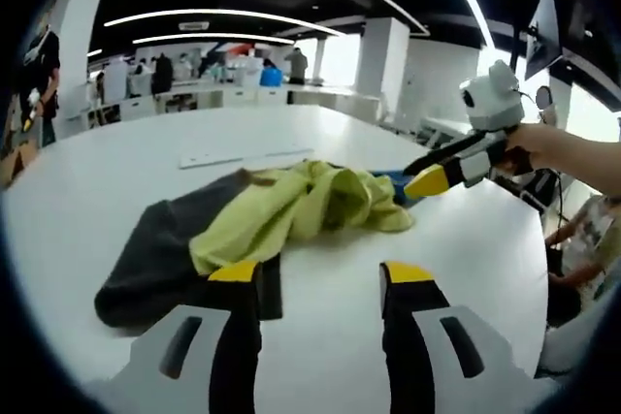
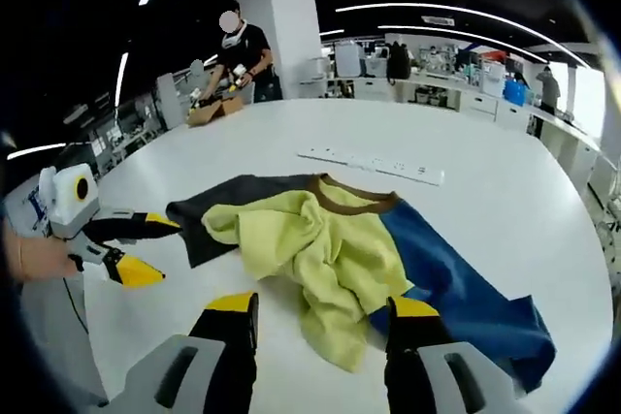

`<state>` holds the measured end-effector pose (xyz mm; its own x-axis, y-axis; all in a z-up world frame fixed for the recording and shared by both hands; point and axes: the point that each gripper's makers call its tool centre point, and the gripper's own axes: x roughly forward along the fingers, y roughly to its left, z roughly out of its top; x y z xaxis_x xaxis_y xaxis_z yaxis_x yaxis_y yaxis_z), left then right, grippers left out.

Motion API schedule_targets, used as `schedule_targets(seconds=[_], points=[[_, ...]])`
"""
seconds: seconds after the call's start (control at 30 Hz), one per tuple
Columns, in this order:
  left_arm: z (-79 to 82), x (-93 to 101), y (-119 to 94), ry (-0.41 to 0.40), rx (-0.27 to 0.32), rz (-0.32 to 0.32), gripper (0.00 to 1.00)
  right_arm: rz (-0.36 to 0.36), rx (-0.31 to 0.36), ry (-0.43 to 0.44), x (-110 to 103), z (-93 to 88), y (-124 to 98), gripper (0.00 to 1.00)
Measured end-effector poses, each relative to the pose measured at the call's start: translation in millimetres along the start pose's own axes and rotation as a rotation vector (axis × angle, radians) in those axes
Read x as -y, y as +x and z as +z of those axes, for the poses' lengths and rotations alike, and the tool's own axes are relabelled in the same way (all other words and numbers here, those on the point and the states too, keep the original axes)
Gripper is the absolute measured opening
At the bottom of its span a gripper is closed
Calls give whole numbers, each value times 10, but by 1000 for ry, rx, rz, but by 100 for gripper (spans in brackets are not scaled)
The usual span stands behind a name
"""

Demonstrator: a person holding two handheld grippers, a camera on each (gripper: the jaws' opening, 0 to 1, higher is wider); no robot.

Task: Fold the garment on the visible template until the final outline fits inside the template.

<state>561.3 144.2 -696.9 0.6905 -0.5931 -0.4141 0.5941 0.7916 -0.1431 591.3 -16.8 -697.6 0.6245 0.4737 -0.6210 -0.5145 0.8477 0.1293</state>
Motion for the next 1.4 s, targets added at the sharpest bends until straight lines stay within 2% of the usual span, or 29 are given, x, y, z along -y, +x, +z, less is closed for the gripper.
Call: schedule_targets(seconds=[0.27, 0.53, 0.7, 1.07, 1.4], points=[[40, -46, 189, -17, 1, 20, 39, -18, -31, 34, 24, -246, -11, 44], [49, -56, 377, -24, -10, 62, 33, -37, -58, 57, 86, -430, 18, 33], [70, -37, 475, -30, 2, 75, 25, -51, -63, 53, 111, -473, 29, 28], [13, -78, 697, -27, -28, 139, 25, -87, -35, 52, 143, -466, 51, 18], [-7, -96, 823, -25, -44, 197, 15, -145, -50, 66, 218, -522, 91, 13]])
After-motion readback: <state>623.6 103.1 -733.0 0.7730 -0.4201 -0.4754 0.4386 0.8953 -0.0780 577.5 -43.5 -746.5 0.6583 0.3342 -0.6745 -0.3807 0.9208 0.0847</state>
